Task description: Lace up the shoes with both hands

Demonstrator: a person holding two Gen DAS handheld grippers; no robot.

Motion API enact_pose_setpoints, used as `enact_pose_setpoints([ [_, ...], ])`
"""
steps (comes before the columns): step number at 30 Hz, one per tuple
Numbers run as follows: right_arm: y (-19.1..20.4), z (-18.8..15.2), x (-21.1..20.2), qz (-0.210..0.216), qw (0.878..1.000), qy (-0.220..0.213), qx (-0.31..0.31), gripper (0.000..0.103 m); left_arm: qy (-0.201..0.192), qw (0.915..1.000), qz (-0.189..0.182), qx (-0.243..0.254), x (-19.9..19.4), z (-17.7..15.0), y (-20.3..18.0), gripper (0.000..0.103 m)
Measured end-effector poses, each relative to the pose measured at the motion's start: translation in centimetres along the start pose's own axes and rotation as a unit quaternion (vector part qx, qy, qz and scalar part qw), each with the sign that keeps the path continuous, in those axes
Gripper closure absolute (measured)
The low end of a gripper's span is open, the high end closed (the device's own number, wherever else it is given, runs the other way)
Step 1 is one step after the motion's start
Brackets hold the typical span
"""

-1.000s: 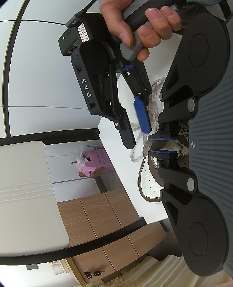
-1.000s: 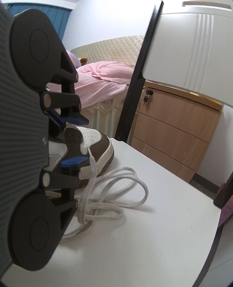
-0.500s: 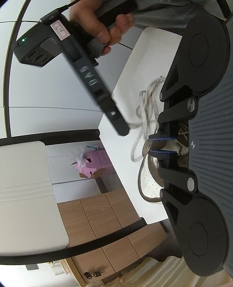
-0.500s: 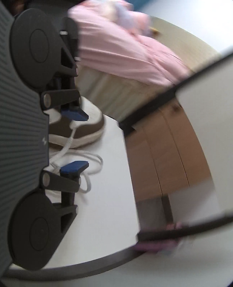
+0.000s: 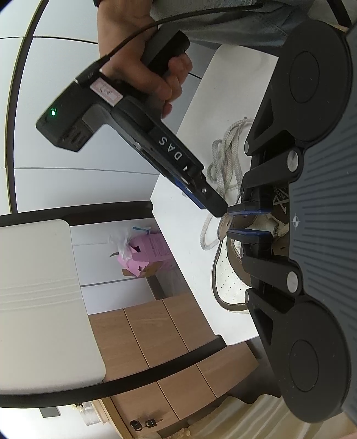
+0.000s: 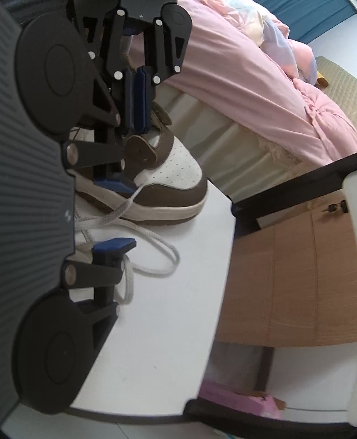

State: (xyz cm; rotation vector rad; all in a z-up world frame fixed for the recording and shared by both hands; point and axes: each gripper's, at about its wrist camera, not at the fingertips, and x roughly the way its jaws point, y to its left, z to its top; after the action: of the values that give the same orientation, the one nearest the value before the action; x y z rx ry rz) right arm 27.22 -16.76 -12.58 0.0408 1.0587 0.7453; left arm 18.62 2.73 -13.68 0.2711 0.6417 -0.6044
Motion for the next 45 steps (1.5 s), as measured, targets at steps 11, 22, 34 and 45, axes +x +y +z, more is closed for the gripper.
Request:
enact_pose_setpoints([
  [11, 0.2, 0.5, 0.4, 0.054, 0.998, 0.002, 0.042, 0.100, -0.002, 0.9999, -0.009, -0.012, 0.0, 0.0, 0.4, 0.092],
  [22, 2.9, 1.6, -3.6, 0.065, 0.995, -0.067, 0.024, 0.100, -0.088, 0.9639, -0.127, -0.217, -3.2, 0.0, 6.0, 0.089],
  [34, 6.2, 2.1, -5.5, 0.081, 0.993, -0.080, -0.018, 0.100, -0.116, 0.8868, -0.201, -0.399, -2.5, -1.6, 10.7, 0.089],
  [45, 7.5, 2.1, -6.0, 0.083, 0.993, -0.084, -0.024, 0.100, -0.105, 0.8676, -0.225, -0.431, -1.4, -2.2, 11.2, 0.100],
])
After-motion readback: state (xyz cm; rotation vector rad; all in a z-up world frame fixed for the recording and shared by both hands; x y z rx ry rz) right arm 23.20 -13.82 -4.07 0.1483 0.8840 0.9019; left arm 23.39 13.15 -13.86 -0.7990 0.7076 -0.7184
